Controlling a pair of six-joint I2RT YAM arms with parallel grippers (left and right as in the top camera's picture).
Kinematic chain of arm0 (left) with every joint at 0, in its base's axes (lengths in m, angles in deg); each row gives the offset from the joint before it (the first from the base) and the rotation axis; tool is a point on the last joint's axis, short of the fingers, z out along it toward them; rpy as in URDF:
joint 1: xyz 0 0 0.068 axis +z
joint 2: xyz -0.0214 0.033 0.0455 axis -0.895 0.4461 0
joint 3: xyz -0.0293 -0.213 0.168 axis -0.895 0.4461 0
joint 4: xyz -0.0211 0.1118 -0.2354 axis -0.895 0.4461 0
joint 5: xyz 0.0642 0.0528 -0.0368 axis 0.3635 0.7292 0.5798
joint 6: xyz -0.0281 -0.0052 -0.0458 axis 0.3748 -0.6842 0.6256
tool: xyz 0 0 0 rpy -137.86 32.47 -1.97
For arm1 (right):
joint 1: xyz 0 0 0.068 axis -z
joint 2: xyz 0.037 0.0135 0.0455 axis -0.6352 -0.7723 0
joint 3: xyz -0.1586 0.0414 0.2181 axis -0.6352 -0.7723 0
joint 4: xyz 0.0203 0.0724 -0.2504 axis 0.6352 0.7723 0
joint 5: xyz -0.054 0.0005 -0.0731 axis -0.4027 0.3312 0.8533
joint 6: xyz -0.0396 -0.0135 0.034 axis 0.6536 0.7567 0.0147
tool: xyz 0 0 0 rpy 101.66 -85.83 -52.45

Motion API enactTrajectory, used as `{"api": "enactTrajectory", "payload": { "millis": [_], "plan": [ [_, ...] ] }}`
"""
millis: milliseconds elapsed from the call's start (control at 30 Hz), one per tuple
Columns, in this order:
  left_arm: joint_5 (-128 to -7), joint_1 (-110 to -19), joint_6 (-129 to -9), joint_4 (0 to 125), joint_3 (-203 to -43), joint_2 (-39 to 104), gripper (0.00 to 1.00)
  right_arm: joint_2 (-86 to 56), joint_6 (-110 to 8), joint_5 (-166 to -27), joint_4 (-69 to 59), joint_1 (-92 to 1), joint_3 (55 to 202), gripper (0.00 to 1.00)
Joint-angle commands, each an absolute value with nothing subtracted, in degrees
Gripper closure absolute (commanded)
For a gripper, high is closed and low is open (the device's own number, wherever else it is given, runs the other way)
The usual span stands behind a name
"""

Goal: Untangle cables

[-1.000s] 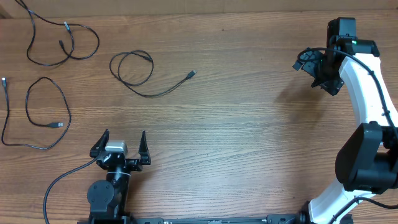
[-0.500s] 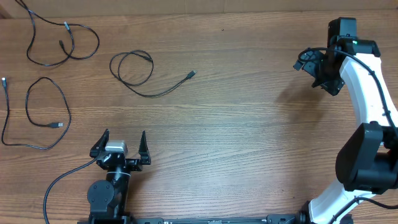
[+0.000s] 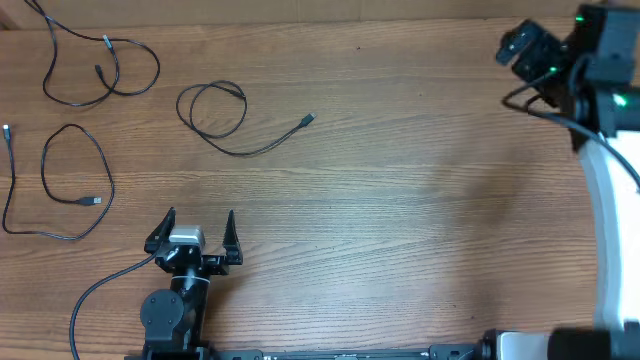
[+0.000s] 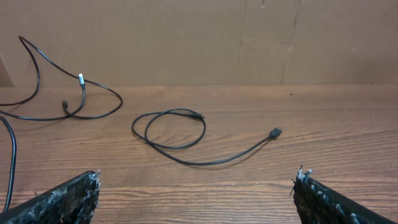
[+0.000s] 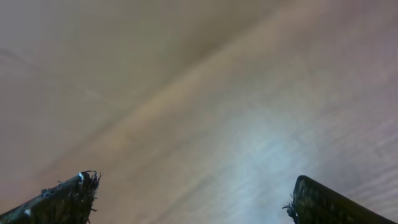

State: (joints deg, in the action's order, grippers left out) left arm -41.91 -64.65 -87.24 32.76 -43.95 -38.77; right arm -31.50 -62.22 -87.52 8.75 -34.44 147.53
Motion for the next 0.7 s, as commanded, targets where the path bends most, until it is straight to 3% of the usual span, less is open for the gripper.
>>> {"api": "enactTrajectory", "payload": {
  "millis": [0,200,667],
  "plan": [
    [-41.3,-65.0,-88.1,32.6,-43.5,-39.3,0.01,-24.6,-62.1,-87.0,8.3,-34.3,147.2,0.0],
    [-41.3,-65.0,-88.1,32.6,-43.5,-39.3,0.0,-8.7,-62.1,-87.0,4.6,-34.9,135.0,0.0],
    [-41.3,-65.0,-88.1,32.6,-43.5,-39.3,0.0,43.1,-62.1,-86.4,-2.4,-37.5,98.7,0.0]
  ]
}}
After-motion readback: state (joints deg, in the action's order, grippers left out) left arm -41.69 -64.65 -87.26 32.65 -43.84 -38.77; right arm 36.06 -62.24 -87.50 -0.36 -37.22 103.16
